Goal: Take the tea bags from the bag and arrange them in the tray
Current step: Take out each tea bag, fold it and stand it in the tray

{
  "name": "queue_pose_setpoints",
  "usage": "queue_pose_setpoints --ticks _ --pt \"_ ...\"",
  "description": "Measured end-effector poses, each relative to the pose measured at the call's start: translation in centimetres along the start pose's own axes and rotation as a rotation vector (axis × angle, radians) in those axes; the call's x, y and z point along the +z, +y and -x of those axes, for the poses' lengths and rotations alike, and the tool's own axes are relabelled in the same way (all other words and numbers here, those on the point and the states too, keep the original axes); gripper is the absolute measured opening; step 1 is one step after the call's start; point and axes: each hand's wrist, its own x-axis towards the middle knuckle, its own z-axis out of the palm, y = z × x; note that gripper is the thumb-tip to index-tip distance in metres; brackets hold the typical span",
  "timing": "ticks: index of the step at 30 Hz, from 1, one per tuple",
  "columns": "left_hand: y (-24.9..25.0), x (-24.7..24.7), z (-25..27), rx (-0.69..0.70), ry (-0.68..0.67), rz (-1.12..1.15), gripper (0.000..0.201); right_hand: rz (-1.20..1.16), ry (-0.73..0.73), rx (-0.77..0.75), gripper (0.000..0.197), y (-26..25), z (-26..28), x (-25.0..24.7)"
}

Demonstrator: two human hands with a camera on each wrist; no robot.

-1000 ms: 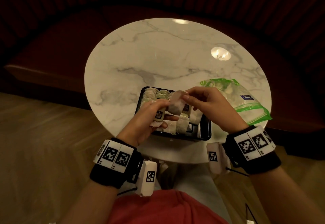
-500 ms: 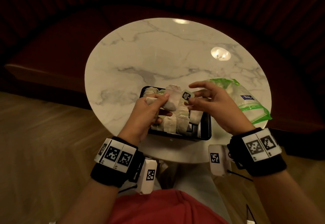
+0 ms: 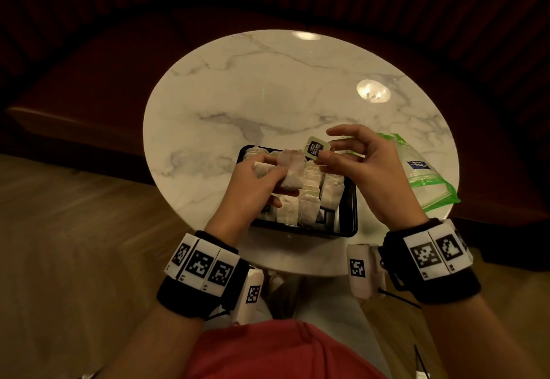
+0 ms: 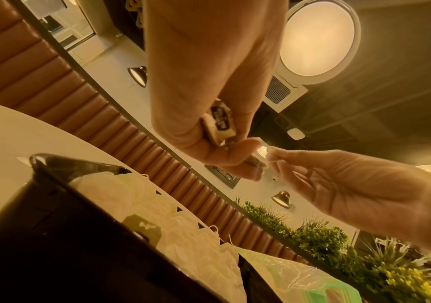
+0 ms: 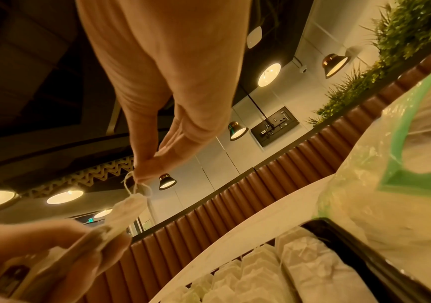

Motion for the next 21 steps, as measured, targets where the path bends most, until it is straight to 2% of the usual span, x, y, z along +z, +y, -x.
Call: queue_pose_setpoints --ticks 5,8,11,17,21 --pt "1.0 0.5 0.6 -0.047 -0.068 0.109 0.005 -0.102 -0.015 0.036 0.032 0.6 0.5 0.7" --pt "1.3 0.6 0.8 -0.049 -0.098 0.150 0.006 -0.042 -0.002 0.003 0.031 0.6 0.8 1.0" --pt "1.1 0.5 0.7 -0.035 -0.079 0.156 0.013 0.133 0.025 -0.101 0.030 0.5 1.3 1.5" --pt "1.4 0.4 0.8 -0.013 -0.063 0.232 0.019 0.501 0.057 -0.442 0.028 1.6 2.2 2.0" --pt "1.9 0.4 1.1 0.019 -0.098 0.273 0.023 0.518 0.087 -0.479 0.030 1.9 2.4 1.9"
